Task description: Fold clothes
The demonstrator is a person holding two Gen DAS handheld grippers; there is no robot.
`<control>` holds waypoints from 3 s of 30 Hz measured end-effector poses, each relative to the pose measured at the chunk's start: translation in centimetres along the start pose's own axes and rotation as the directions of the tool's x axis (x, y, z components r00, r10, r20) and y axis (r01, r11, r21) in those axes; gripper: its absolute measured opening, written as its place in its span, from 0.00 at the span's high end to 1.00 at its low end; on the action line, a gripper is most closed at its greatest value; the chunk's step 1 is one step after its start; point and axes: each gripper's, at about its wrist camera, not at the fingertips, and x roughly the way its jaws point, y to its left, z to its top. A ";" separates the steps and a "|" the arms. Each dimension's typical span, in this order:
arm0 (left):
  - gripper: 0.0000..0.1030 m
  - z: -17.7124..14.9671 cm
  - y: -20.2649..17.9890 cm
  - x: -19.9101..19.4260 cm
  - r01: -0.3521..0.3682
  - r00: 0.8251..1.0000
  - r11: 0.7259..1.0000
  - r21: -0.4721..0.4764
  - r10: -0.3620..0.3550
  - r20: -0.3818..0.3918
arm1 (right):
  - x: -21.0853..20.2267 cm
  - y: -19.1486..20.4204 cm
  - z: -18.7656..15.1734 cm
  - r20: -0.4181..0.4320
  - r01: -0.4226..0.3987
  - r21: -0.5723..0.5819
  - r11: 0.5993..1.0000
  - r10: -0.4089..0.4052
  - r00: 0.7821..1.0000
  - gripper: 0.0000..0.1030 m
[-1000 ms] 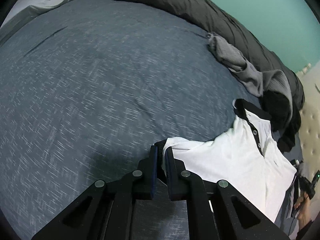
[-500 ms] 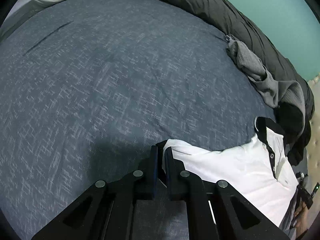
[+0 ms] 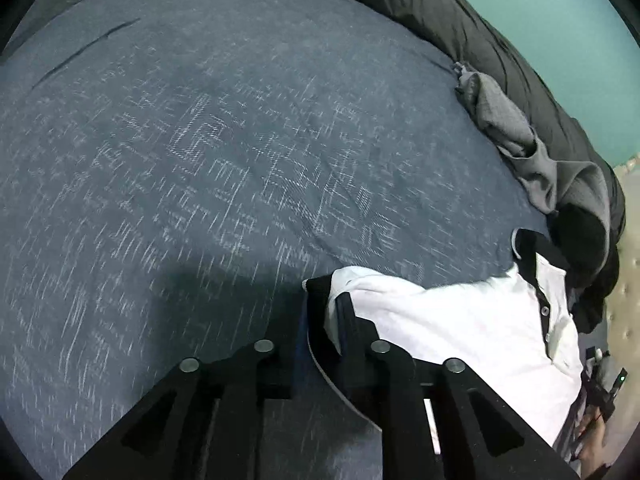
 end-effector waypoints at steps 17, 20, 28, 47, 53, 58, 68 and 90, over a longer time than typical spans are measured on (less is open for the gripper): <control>0.50 -16.7 -0.4 -13.0 0.103 0.993 0.987 0.120 -0.095 -0.070 | -12.4 0.1 -14.7 -0.079 -0.254 -0.001 0.967 0.253 0.964 0.51; 0.50 -19.6 -2.3 -14.2 0.135 0.988 0.978 0.161 -0.121 -0.094 | -13.2 0.8 -17.1 -0.108 -0.290 0.010 0.957 0.289 0.951 0.51; 0.50 -26.2 -6.3 -15.4 0.212 0.969 0.951 0.226 -0.175 -0.173 | -15.2 3.5 -23.1 -0.230 -0.331 -0.002 0.944 0.322 0.918 0.51; 0.49 -36.8 -10.9 -13.0 0.266 0.927 0.910 0.318 -0.151 -0.344 | -16.2 8.3 -31.2 -0.414 -0.353 -0.118 0.928 0.277 0.867 0.51; 0.49 -38.6 -11.4 -11.9 0.277 0.915 0.904 0.326 -0.144 -0.378 | -15.5 8.5 -33.1 -0.466 -0.358 -0.136 0.924 0.259 0.846 0.51; 0.49 -39.2 -11.5 -11.2 0.285 0.906 0.905 0.317 -0.146 -0.398 | -15.4 8.6 -33.6 -0.477 -0.363 -0.123 0.923 0.266 0.837 0.51; 0.72 -40.0 -12.0 -10.8 0.312 0.896 0.884 0.347 -0.152 -0.418 | -15.8 9.3 -34.8 -0.523 -0.405 -0.143 0.903 0.278 0.806 0.84; 0.97 -34.0 -5.2 -18.0 0.267 0.948 0.885 0.381 -0.169 -0.271 | -20.6 3.2 -28.8 -0.398 -0.358 -0.176 0.917 0.267 0.878 0.97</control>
